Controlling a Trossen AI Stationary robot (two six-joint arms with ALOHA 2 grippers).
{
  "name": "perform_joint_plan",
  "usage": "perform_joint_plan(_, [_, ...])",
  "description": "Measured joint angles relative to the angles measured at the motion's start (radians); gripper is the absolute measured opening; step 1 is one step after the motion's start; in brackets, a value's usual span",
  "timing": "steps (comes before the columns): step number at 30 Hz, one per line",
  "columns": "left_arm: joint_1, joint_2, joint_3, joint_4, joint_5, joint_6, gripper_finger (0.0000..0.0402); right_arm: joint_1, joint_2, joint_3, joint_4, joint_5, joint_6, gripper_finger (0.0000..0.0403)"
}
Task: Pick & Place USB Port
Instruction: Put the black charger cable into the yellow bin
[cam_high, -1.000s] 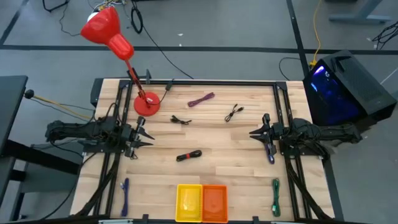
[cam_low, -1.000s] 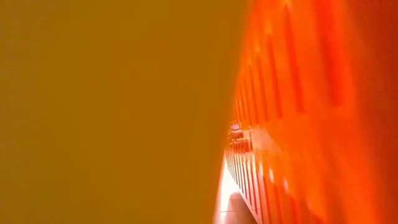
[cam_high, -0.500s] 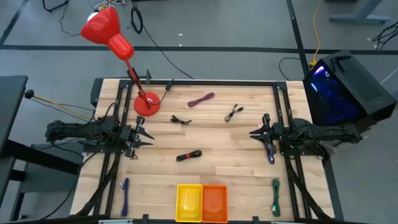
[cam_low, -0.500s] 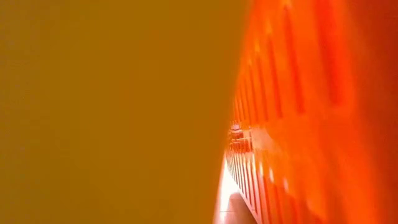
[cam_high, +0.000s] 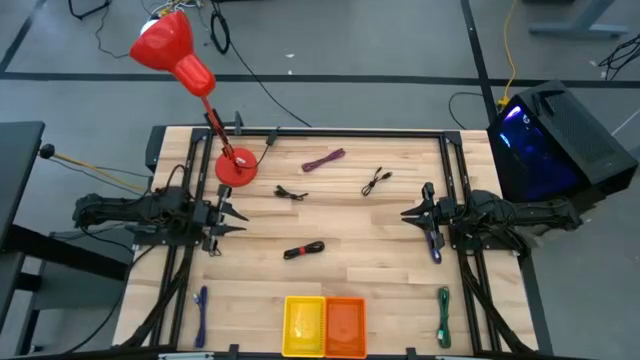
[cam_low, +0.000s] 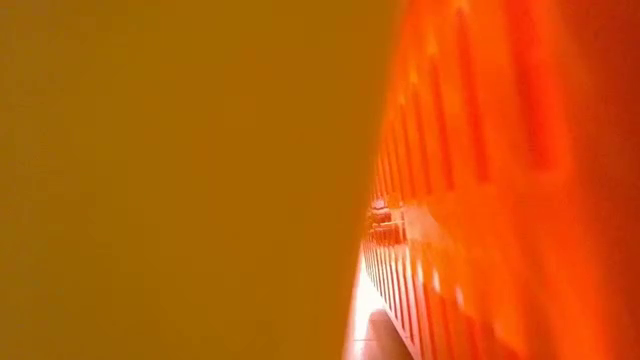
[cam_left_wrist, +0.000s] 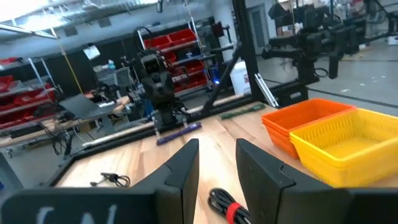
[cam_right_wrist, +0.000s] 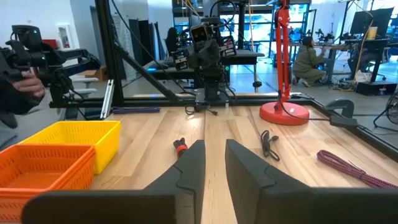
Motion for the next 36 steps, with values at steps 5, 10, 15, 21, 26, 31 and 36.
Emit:
perform_joint_plan(5, [0.000, 0.000, 0.001, 0.008, 0.003, -0.005, 0.0112, 0.000, 0.000, 0.000, 0.000, 0.000, 0.000, 0.0065])
perform_joint_plan(10, [0.000, -0.001, 0.001, 0.016, -0.005, -0.031, 0.0112, 0.000, 0.000, 0.000, 0.000, 0.000, 0.000, 0.0065])
perform_joint_plan(15, [0.000, -0.001, 0.001, 0.011, -0.124, -0.028, 0.0112, 0.000, 0.000, 0.000, 0.000, 0.000, 0.000, 0.0065])
perform_joint_plan(21, [0.000, -0.001, 0.000, -0.015, -0.305, -0.126, 0.0112, 0.000, 0.000, 0.000, 0.021, 0.077, -0.007, 0.0065])
perform_joint_plan(26, [0.000, -0.001, 0.000, 0.002, -0.467, -0.127, 0.0112, 0.000, 0.000, 0.000, 0.070, 0.111, -0.006, 0.0065])
perform_joint_plan(31, [0.000, -0.001, 0.000, 0.014, -0.546, -0.131, 0.0112, 0.000, 0.000, 0.000, 0.212, 0.243, -0.006, 0.0065])
perform_joint_plan(36, [0.000, -0.001, 0.000, 0.014, -0.559, -0.146, 0.0112, -0.001, 0.000, 0.000, 0.290, 0.288, -0.006, 0.0065])
